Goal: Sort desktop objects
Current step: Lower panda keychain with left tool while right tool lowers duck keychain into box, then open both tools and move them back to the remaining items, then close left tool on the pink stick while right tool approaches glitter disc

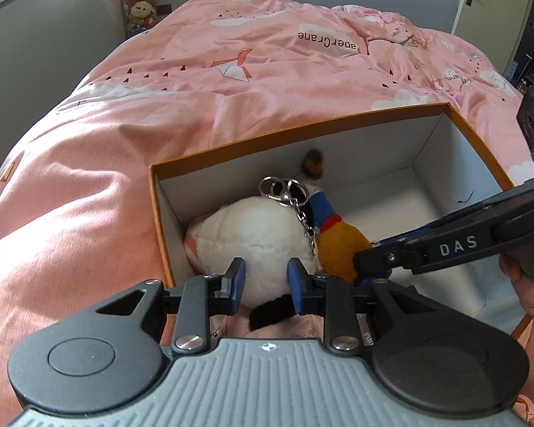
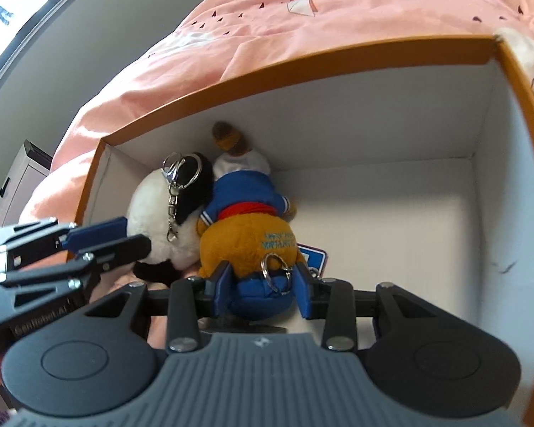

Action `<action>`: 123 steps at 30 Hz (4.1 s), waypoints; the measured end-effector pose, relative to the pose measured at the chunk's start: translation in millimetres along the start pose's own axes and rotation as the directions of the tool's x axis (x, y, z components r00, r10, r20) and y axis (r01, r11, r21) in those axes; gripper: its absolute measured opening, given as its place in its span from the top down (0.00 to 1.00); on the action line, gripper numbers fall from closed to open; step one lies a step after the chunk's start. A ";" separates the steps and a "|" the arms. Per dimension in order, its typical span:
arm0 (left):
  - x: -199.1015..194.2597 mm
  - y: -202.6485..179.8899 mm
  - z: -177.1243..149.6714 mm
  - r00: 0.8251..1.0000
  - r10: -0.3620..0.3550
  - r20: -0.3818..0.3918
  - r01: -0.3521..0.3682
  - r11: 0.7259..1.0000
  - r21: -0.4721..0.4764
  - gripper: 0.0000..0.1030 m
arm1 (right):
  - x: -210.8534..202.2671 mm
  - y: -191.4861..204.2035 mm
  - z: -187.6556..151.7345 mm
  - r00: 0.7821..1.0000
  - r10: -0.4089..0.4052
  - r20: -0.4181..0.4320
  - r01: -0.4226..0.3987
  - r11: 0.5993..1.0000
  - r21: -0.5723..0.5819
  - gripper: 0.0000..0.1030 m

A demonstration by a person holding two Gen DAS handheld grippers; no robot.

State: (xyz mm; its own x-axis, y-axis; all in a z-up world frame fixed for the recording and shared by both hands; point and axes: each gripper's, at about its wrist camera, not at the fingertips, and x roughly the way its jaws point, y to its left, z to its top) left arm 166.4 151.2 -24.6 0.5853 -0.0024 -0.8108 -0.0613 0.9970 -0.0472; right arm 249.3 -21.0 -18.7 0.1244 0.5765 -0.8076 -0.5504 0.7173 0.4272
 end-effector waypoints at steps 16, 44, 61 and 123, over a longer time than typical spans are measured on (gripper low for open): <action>-6.9 -19.8 -25.3 0.978 -0.049 -0.205 0.060 0.997 0.050 0.74 | 3.0 0.9 -0.4 1.000 0.027 -0.005 -0.027 1.000 0.001 0.65; -67.2 -34.7 -37.9 0.995 -0.095 -0.040 0.098 0.992 0.074 0.75 | -45.6 31.5 -23.5 0.987 -0.028 0.157 0.058 0.980 -0.191 0.58; -97.1 -103.8 -75.4 0.970 -0.241 0.040 0.234 0.962 0.140 0.73 | -166.3 13.5 -142.8 0.917 -0.097 0.387 0.135 0.988 -0.073 0.58; -61.3 -107.2 -115.7 0.965 -0.166 -0.201 0.134 0.977 -0.166 0.40 | -139.2 -22.7 -223.1 0.963 -0.246 0.114 0.247 0.969 0.005 0.64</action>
State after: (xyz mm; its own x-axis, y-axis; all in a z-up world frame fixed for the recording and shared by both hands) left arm 43.6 35.4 -37.3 0.4130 -0.1836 -0.8920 -0.1163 0.9608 -0.2516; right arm 60.3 -204.9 -6.7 0.3491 0.4229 -0.8362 -0.4982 0.8396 0.2167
